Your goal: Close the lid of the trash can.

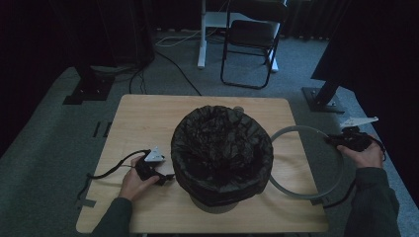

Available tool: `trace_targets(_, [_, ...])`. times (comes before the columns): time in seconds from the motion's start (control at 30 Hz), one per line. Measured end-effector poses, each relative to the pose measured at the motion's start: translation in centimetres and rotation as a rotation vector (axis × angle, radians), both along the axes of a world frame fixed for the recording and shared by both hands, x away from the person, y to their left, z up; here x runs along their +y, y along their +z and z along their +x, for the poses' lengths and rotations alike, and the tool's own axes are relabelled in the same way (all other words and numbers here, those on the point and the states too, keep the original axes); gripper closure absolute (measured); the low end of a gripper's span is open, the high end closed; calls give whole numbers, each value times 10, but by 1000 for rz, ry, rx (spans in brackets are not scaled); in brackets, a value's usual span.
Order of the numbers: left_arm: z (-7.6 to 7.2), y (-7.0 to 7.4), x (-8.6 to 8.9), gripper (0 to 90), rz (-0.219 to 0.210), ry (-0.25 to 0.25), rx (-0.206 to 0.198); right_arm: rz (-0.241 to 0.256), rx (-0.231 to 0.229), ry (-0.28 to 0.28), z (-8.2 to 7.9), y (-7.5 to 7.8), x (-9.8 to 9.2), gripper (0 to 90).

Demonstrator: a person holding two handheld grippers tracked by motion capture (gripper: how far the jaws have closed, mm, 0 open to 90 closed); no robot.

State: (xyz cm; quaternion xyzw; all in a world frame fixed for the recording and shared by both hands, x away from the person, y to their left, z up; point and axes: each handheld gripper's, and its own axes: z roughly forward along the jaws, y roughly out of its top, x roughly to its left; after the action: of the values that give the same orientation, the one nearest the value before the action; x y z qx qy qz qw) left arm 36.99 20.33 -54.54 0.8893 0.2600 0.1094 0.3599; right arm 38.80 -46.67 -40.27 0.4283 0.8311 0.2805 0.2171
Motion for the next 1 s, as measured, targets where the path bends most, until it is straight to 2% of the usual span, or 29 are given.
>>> trace_targets(0.63, [0, 0, 0, 108, 0, 0, 0, 8, -37, -17, -6, 23, -10, 792])
trace_targets(1.0, [0, 0, 0, 108, 0, 0, 0, 17, -59, -1, -9, 37, -10, 792])
